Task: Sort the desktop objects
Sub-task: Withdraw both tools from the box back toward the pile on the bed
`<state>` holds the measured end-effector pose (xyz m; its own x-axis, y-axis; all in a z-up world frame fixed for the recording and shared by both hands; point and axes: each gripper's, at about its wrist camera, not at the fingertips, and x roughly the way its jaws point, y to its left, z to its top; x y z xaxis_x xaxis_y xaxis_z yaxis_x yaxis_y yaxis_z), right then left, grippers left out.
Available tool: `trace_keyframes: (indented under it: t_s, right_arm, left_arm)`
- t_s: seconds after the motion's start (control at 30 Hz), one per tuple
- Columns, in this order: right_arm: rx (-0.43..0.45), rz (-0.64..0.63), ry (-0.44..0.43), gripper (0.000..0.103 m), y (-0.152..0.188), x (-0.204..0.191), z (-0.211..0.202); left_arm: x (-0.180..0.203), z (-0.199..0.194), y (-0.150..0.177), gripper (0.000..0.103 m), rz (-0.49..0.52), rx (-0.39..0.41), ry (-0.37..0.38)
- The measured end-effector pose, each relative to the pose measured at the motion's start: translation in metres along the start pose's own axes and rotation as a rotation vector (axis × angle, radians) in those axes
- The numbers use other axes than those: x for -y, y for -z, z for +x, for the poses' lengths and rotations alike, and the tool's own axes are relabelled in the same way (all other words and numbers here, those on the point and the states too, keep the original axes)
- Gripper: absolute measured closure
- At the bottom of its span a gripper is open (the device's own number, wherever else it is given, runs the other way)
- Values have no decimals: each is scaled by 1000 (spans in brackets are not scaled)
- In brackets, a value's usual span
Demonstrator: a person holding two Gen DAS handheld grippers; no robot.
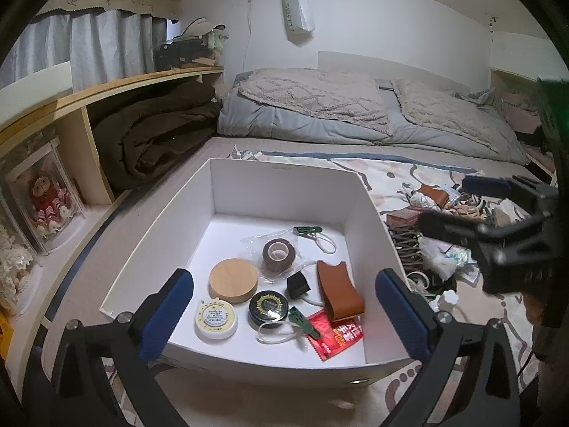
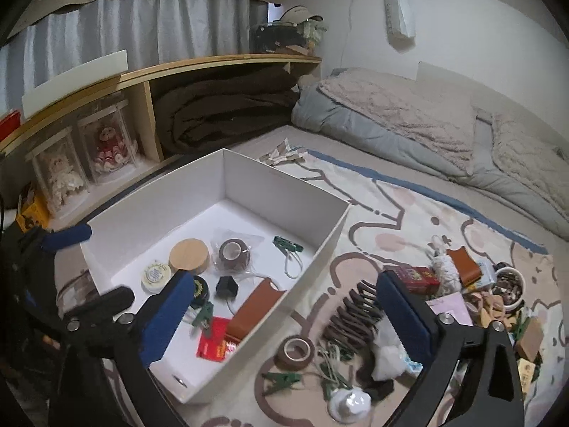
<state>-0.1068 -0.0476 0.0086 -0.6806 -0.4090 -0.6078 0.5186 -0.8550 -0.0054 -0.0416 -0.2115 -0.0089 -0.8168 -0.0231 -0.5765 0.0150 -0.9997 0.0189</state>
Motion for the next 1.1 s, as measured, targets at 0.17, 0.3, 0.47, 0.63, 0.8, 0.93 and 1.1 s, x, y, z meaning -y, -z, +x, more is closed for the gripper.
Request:
trace_keyframes:
  t_s: [0.17,0.3,0.47,0.63,0.8,0.93,1.1]
  right_arm:
    - [9,-6,12,0,12,3,-11]
    - [25,10,27,0,19,11,-21]
    - [33,34,48,0,28,24,-32]
    - [40,46,67,0,37,35,-44]
    - [54,60,85,0,45,46,-59]
    - [69,77,99,0,49,56,-70]
    - [89,88,122,0,50,66,-84]
  left_arm:
    - [8,-7,-3,0,3,3,8]
    - [14,-11,-3,0,8,6,10]
    - [24,-16,-3,0,8,11,23]
    - [34,-19,-3,0,6,16,40]
    - [45,-22,-3,0,0,21,58]
    - [53,-23,-6,0,11,25,66]
    - [63,-29,-14,0,4,51,88]
